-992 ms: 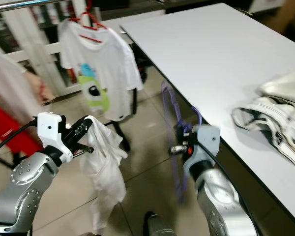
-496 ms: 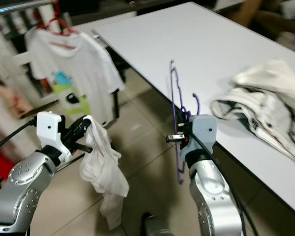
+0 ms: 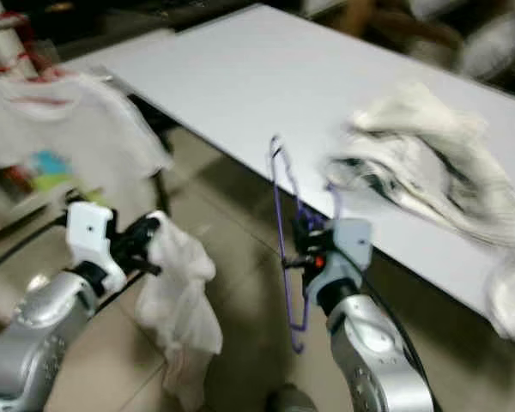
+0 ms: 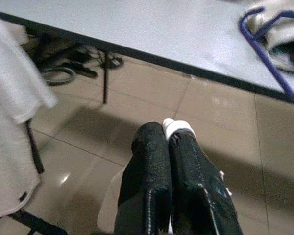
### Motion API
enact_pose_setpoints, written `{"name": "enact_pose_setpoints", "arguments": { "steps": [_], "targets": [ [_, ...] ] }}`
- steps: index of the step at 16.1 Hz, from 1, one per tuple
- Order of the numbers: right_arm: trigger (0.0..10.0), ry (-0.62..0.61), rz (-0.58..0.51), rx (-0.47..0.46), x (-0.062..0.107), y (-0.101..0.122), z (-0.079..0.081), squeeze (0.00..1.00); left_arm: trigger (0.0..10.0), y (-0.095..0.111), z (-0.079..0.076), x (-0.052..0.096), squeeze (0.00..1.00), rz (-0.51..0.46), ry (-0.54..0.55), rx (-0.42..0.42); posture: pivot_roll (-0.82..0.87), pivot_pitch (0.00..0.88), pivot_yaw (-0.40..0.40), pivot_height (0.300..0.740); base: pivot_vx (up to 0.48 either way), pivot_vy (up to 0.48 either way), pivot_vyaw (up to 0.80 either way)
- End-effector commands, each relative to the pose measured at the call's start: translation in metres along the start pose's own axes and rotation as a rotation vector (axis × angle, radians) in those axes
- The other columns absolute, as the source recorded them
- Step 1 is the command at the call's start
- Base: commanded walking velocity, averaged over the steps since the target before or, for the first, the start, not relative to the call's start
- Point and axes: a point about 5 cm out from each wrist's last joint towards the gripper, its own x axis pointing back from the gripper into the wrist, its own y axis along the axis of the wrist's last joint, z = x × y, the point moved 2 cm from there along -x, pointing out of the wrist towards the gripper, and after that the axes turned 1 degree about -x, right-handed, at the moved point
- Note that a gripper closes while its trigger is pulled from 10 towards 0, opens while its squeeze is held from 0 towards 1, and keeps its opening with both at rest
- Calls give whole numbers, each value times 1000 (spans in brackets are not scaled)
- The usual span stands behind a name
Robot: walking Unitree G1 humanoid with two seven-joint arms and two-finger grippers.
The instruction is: Hang hanger
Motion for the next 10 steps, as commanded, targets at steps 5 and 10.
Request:
{"name": "enact_pose_setpoints", "arguments": {
  "steps": [5,10],
  "targets": [
    [10000,-23,42,-33,9,-8,-4,0,10000,10,9,-4,129,-6,76,-39,-26,76,83,740,0,0,-756],
    [10000,-44,31,30,13,7,-9,0,10000,12,4,-9,0,-55,31,-84,-73,72,76,740,0,0,-756]
  ]
}}
